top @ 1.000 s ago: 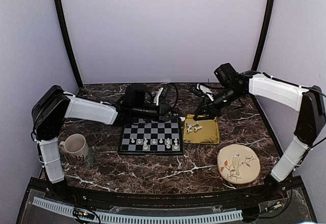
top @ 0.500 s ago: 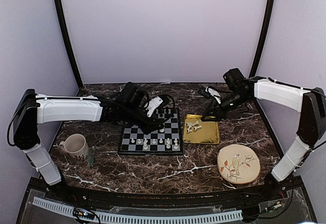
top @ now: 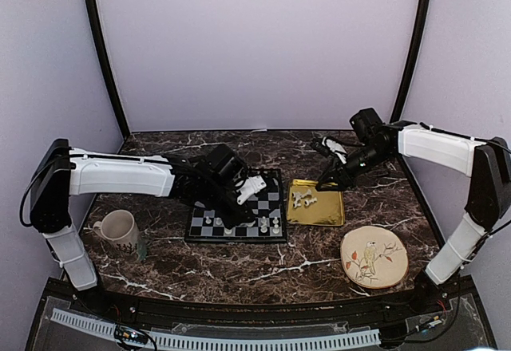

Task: Set up the chess pieces on the board
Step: Place the bishop on f1.

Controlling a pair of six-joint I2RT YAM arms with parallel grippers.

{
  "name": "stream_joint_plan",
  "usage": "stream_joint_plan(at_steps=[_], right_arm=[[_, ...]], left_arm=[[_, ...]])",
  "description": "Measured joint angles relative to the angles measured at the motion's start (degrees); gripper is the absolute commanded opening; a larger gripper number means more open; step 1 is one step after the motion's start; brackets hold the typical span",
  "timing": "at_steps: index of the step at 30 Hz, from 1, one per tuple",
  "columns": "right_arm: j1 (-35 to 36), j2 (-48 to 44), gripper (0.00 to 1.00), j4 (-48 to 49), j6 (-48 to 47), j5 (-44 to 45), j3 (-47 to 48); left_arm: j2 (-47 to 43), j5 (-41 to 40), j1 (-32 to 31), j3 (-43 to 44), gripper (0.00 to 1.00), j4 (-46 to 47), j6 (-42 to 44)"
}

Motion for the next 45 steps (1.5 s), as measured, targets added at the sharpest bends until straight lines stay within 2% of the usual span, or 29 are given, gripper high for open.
stream_joint_plan(at_steps=[19, 45], right_arm=[[0.00, 0.00, 0.37, 0.46, 0.00, 0.39, -0.96], [0.00, 0.00, 0.37, 0.85, 0.00, 0.50, -1.27]], left_arm=[[6.38, -0.09, -0.28, 0.44, 0.04, 1.55, -1.40], [7.91, -1.46, -0.50, 1.11, 0.15, 2.47, -1.90]])
